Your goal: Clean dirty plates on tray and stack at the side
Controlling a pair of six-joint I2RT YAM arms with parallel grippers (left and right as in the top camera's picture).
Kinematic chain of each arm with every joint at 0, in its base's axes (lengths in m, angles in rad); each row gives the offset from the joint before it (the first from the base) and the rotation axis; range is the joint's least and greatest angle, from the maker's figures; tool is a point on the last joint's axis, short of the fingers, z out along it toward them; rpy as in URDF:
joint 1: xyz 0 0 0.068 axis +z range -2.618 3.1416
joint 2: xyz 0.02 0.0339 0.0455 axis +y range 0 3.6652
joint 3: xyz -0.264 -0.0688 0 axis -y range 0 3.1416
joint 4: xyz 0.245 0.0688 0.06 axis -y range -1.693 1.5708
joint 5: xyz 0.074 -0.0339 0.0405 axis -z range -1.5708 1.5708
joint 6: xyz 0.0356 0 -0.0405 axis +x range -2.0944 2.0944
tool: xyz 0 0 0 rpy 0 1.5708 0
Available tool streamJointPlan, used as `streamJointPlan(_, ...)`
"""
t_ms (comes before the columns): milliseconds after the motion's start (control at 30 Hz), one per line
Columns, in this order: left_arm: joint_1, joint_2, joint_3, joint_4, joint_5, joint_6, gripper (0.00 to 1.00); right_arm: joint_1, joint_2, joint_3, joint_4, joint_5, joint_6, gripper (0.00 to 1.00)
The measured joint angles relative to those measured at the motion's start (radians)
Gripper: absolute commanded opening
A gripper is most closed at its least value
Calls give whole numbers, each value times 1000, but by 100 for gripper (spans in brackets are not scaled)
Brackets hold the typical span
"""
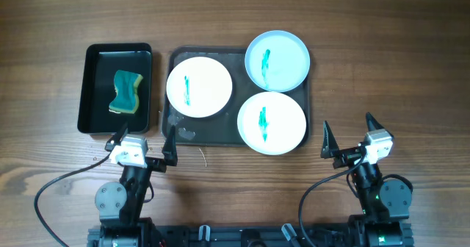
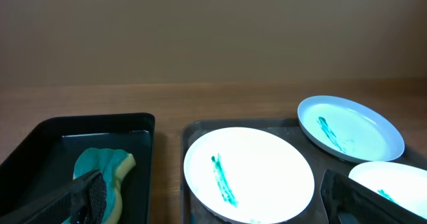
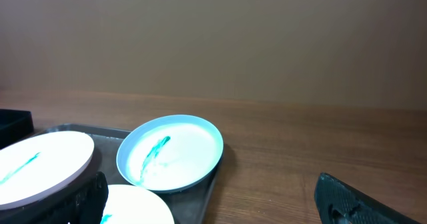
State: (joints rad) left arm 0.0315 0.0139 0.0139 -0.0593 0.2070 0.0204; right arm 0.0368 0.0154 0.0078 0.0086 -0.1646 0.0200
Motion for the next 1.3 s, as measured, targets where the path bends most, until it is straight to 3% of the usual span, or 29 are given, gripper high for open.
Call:
streamJointPlan(500,0,17,14,40,27,0,100,0,10,9,14,-25,3,100)
streamJointPlan(700,0,197,183,-47,30,0,100,0,126,146,-19,-85,5,100)
streamJointPlan(833,0,358,369,-124,47,0,100,0,251,321,-137,-127,5,100)
streamJointPlan(1033,0,633,715,-382,76,0,100,0,518,686,-460,-187,8,100)
streamJointPlan(1300,0,1041,1232,-927,79,0,100,0,879,1152,-994,-248,10,100)
